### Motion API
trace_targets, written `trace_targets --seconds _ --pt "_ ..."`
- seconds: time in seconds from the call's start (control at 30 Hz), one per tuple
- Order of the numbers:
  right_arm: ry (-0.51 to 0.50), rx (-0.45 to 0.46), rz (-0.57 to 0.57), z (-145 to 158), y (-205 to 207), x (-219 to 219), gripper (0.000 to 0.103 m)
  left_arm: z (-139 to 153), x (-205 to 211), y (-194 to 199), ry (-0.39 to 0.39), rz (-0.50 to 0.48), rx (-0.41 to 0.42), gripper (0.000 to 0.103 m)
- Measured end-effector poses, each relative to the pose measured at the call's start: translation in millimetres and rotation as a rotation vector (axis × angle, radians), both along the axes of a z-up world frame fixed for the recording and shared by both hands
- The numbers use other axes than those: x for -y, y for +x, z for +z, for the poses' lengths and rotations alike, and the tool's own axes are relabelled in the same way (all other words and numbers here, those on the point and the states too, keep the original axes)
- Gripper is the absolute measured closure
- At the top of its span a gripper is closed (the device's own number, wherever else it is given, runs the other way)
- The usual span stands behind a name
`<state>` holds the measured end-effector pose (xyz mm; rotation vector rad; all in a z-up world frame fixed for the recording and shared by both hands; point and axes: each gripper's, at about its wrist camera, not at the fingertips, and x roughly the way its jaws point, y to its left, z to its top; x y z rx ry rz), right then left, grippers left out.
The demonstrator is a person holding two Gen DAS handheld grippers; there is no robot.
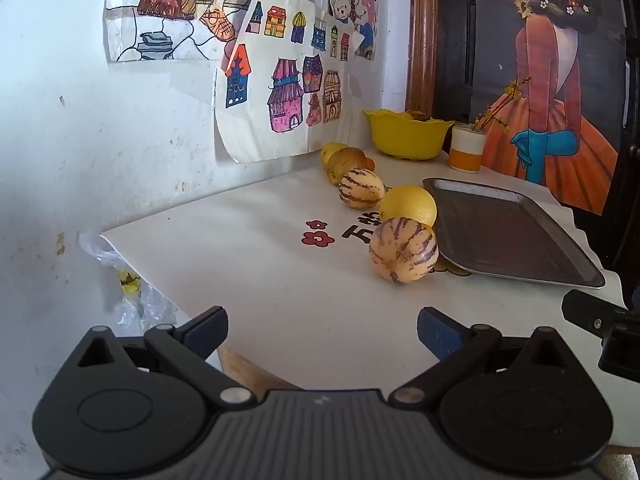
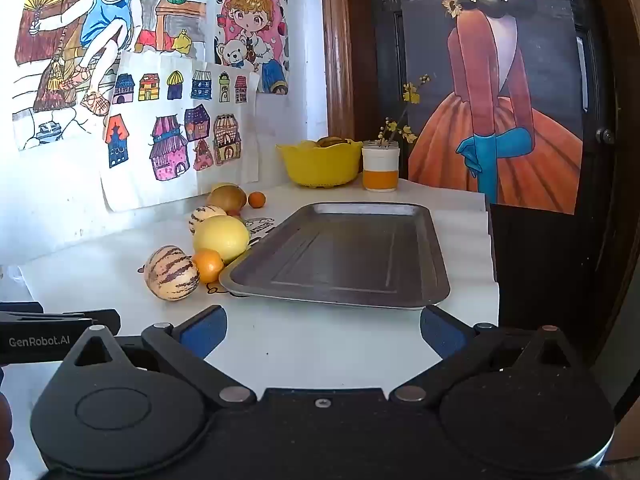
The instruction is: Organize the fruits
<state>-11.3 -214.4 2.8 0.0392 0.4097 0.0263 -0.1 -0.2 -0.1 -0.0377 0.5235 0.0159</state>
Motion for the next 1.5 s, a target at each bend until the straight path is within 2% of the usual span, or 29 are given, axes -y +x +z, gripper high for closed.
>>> trace_targets --seconds 1.5 --pt "0.008 -0.006 0.0 0.3 -4.5 -0.2 0.0 0.5 0.5 -1.7 -0.002 0.0 -0.004 0.0"
